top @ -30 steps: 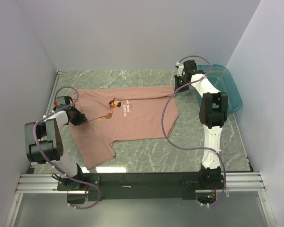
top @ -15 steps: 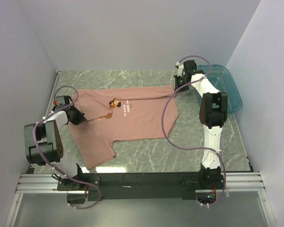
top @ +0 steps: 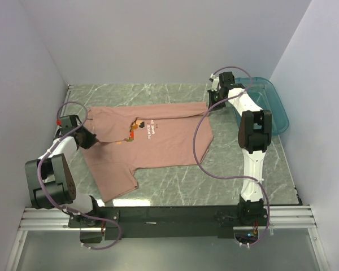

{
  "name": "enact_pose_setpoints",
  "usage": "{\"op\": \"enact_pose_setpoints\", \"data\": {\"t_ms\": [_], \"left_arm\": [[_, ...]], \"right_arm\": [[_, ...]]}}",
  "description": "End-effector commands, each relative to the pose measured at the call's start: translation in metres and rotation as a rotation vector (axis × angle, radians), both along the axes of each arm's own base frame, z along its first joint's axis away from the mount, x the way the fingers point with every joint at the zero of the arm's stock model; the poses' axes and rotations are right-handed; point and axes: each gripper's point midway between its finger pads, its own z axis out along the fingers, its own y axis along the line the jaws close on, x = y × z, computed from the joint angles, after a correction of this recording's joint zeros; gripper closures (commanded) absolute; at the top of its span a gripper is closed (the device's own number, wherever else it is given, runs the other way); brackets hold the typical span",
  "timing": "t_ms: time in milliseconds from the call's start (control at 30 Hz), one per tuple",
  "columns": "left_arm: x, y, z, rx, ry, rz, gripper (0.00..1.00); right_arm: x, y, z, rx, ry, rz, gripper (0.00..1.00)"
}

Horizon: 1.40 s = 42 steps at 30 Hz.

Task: Fold and stack the t-shirts
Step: Fold the tshirt

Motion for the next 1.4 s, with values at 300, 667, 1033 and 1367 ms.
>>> {"op": "enact_pose_setpoints", "data": {"t_ms": [300, 667, 1033, 1367], "left_arm": [[-0.008, -0.003, 0.001, -0.006, 0.002, -0.021, 0.93], [-0.018, 0.047, 0.068, 0.177, -0.133, 0.166, 0.07], [-0.032, 0.004, 0.102, 0.098, -0.331, -0.125, 0.15], [-0.048, -0.036, 0.115, 0.102, -0.429, -0.315, 0.17]], "right_arm": [[0.005, -0.004, 0.006, 0.003, -0.018, -0.003, 1.00], [0.000, 0.000, 0.033, 0.013, -0.071, 0.064, 0.70], [-0.113, 0.031, 0.111, 0.106, -0.168, 0.581, 0.51], [-0.230, -0.001, 0.008, -0.061, 0.068, 0.572, 0.57]]}}
